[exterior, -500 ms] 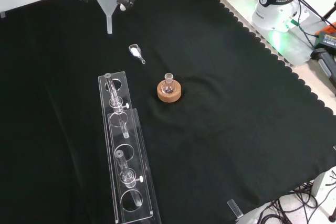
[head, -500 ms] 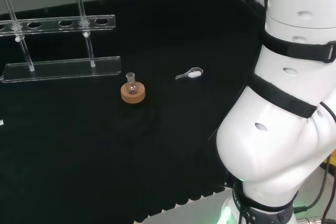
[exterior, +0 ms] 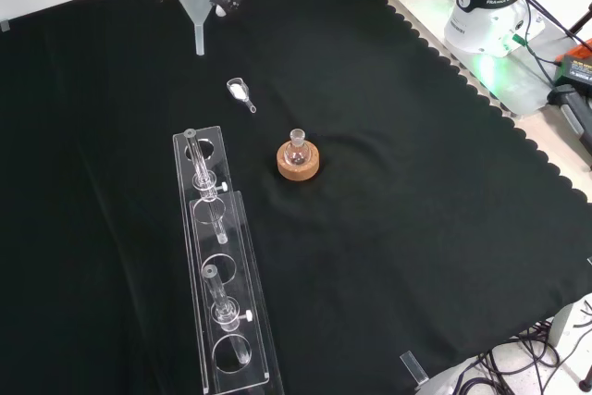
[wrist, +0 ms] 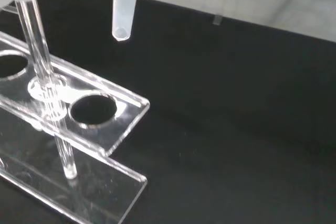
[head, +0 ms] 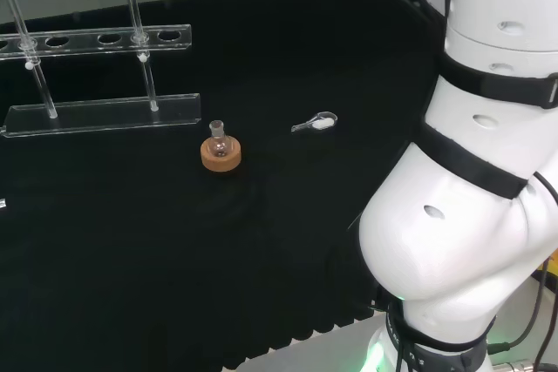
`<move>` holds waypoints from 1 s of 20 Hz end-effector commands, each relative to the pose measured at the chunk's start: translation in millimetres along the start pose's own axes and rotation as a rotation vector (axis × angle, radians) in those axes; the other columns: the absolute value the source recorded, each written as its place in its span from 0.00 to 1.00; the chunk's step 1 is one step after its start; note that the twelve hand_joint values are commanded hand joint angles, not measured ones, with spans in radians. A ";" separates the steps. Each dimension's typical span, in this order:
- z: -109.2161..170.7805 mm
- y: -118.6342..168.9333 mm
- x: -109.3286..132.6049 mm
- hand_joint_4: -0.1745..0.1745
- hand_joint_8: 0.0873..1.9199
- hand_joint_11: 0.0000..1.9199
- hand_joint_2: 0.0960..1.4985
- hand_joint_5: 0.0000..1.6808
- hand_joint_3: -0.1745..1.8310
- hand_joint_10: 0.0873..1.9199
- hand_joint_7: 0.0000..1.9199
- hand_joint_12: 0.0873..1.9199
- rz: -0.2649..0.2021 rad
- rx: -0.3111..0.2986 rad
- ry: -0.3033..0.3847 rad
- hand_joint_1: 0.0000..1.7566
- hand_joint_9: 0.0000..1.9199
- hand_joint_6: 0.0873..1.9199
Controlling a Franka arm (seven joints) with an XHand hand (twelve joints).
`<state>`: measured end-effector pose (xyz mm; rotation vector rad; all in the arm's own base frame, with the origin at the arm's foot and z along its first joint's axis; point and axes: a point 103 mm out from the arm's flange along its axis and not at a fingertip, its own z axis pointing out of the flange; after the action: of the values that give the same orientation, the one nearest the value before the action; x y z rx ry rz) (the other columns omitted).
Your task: Place the funnel on the round-bottom flask.
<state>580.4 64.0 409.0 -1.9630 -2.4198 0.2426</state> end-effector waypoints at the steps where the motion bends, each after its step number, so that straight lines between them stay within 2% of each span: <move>1: 30.8 -29.2 -18.4 0.00 1.00 0.84 0.59 0.37 0.46 0.89 0.62 0.56 0.044 0.017 0.003 0.38 0.74 1.00; 7: 72.1 -42.0 -22.4 0.00 1.00 0.84 0.59 0.38 0.47 0.89 0.62 0.57 0.005 0.096 0.024 0.38 0.74 1.00; 10: 91.8 -46.0 -22.2 0.00 1.00 0.84 0.59 0.38 0.47 0.89 0.62 0.57 0.000 0.122 -0.029 0.38 0.74 1.00; 15: 117.2 -45.2 -26.4 0.00 1.00 0.84 0.59 0.39 0.47 0.89 0.63 0.57 -0.001 0.168 -0.007 0.38 0.74 1.00; 17: 126.9 -42.7 -27.5 0.00 1.00 0.84 0.59 0.39 0.47 0.89 0.63 0.57 -0.026 0.188 0.008 0.38 0.74 1.00; 20: 136.3 -39.5 -24.1 0.00 1.00 0.84 0.59 0.40 0.47 0.89 0.63 0.57 -0.032 0.218 0.006 0.39 0.74 1.00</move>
<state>527.6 19.9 299.4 -1.8732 -2.3212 0.4431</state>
